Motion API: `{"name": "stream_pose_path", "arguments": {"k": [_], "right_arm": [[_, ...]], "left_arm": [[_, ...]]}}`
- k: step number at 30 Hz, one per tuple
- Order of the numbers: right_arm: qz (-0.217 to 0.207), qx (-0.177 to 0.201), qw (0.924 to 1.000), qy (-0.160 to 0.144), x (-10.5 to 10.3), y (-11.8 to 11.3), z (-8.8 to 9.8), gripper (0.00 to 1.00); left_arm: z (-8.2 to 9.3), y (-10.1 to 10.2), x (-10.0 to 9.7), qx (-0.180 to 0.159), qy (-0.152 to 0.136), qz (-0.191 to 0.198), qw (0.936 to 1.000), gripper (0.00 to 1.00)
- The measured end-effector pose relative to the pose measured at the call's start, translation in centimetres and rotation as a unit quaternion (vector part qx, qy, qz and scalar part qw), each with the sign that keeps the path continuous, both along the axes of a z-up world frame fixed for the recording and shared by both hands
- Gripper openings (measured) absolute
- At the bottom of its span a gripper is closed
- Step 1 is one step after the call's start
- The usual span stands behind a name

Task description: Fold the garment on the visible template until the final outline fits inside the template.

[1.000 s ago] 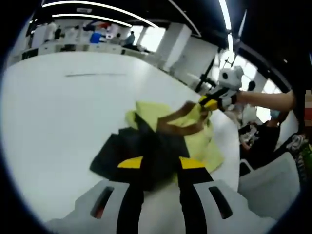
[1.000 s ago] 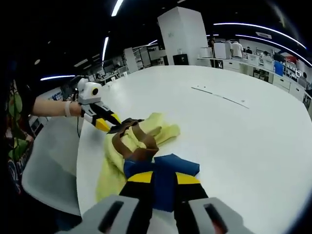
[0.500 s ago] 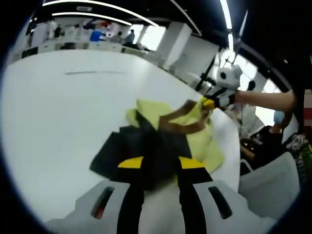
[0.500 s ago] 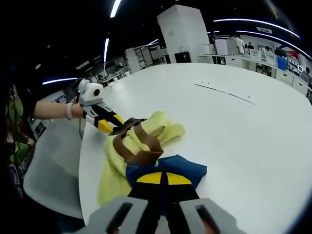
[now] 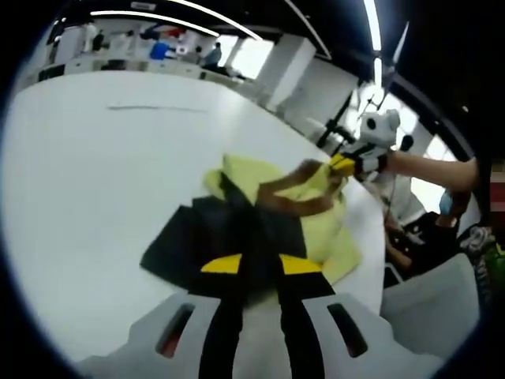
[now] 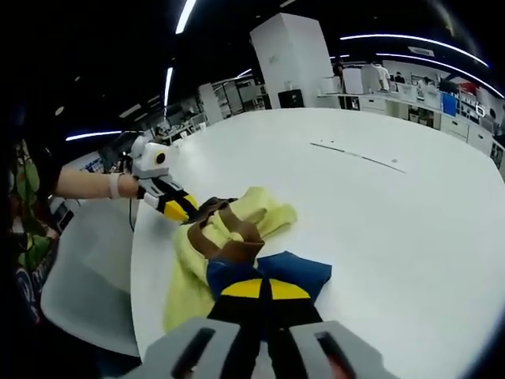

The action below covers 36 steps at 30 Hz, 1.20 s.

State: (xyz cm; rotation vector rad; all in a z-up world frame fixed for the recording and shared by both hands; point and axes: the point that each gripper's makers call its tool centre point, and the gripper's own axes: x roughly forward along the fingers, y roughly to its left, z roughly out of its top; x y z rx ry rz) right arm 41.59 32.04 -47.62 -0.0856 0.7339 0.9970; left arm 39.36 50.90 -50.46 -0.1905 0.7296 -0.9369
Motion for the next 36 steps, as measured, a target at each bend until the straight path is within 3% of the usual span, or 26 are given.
{"name": "stream_pose_path", "arguments": {"k": [9,17,24,29,36], "right_arm": [[-0.025,0.014,0.9996,-0.005,-0.3,-1.4,0.5,0.00],[-0.038,0.016,0.9992,-0.005,-0.6,-2.1,0.6,0.00],[-0.036,0.016,0.9992,-0.003,-0.4,-2.1,0.4,0.00],[-0.027,0.005,0.9993,-0.027,0.4,-2.0,0.2,0.00],[-0.013,0.004,0.9998,-0.014,0.4,-1.4,-0.7,0.03]], "left_arm": [[0.1,0.3,0.0,-0.006,0.009,0.007,0.9999,0.00],[-0.1,0.8,0.1,0.003,0.005,0.014,0.9999,0.09],[-0.4,1.5,0.2,0.005,0.013,0.020,0.9997,0.05],[-0.4,1.2,0.2,0.001,0.014,0.017,0.9997,0.06],[-0.7,0.8,0.2,-0.003,0.025,0.013,0.9996,0.05]]}}
